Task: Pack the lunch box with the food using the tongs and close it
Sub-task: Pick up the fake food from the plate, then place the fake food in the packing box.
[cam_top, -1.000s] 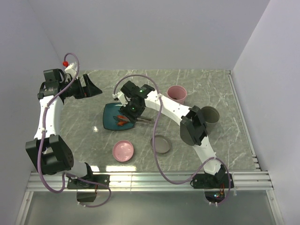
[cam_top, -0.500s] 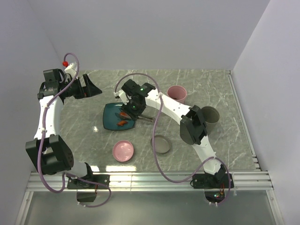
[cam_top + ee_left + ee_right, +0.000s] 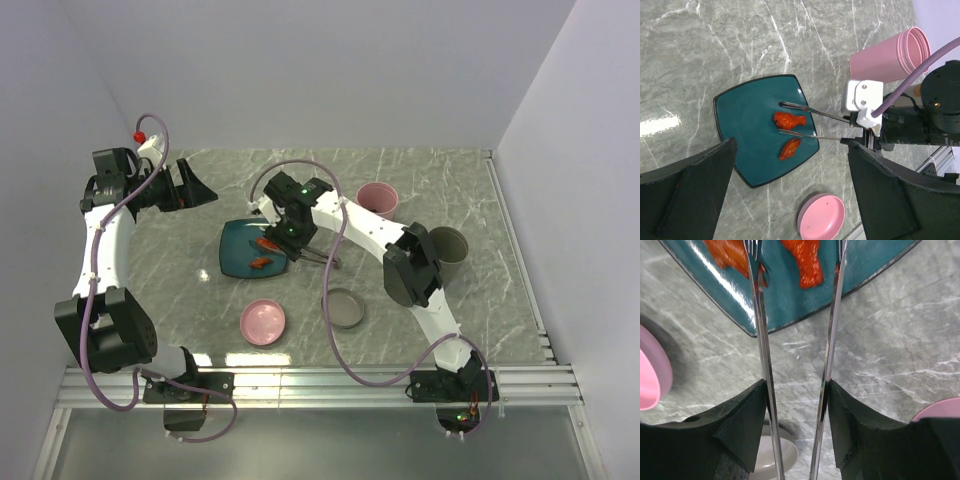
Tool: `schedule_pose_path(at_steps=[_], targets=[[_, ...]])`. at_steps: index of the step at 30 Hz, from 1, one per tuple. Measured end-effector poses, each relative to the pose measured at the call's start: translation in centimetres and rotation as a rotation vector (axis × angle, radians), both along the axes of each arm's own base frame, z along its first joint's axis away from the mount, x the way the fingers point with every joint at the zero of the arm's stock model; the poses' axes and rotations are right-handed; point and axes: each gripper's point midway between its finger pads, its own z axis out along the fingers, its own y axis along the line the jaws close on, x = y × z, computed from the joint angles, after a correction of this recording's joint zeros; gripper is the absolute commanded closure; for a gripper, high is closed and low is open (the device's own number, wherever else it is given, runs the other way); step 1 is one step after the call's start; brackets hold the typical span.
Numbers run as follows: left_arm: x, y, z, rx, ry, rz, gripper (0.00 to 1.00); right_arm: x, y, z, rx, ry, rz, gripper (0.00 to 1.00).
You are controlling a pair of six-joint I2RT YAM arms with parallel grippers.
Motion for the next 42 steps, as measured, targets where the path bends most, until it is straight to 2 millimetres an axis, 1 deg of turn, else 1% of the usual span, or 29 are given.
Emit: schedule_pose_path(at_steps=[5,10,13,14,17,21,26,28,30,32,34,35,36,38,39,41,42], targets=[[0.1,0.1,0.0,0.001,-0.004,0.001,0.01,-0.7,-0.8,-0.9,-0.032,0.026,0.025,0.43],[0.1,0.1,0.0,0.001,-0.006,0.002,0.00,-1.0,-1.0,-1.1,-0.038,0.038,0.041,0.44],[0.1,0.1,0.0,0.002,-0.008,0.002,0.01,-1.0,-1.0,-1.0,-0.037,0.034,0.045,0.50],[0.1,0.1,0.0,0.002,-0.008,0.002,0.01,-0.9,-1.0,-1.0,-0.037,0.034,0.046,0.55],[0.1,0.1,0.0,0.002,-0.008,0.002,0.01,-0.9,-1.0,-0.9,-0.035,0.033,0.046,0.62],[0.1,0.2,0.0,0.002,-0.008,0.004,0.01,-0.5,-0.8,-0.1,-0.022,0.021,0.042,0.68],[0.2,0.2,0.0,0.002,-0.008,0.004,0.01,0.4,-0.5,1.5,0.021,0.001,0.028,0.72],[0.1,0.2,0.0,0.002,-0.008,0.004,0.01,0.6,-0.8,2.6,0.049,0.003,0.017,0.73],[0.1,0.2,0.0,0.002,-0.008,0.004,0.01,1.0,-1.4,4.4,0.092,-0.007,-0.001,0.73],[0.1,0.3,0.0,0.003,-0.008,0.006,0.01,1.3,-2.0,6.7,0.140,-0.026,-0.017,0.74],[0.1,0.3,-0.1,0.004,-0.006,0.006,0.01,1.6,-3.0,9.7,0.204,-0.050,-0.033,0.74],[0.1,0.4,-0.1,0.004,-0.005,0.008,0.01,1.6,-3.9,11.4,0.239,-0.067,-0.043,0.74],[0.1,0.4,-0.1,0.005,-0.005,0.009,0.01,1.6,-4.8,12.6,0.262,-0.079,-0.054,0.74],[0.1,0.6,-0.1,0.010,-0.007,0.009,0.01,1.2,-7.6,15.7,0.314,-0.110,-0.088,0.74],[0.1,0.6,-0.1,0.012,-0.008,0.010,0.01,1.1,-8.7,16.7,0.329,-0.125,-0.105,0.74],[0.1,0.8,-0.2,0.023,-0.010,0.011,0.01,1.1,-12.5,19.4,0.373,-0.168,-0.168,0.74],[0.1,0.8,-0.3,0.028,-0.010,0.010,0.01,1.0,-14.1,20.1,0.386,-0.183,-0.196,0.74]])
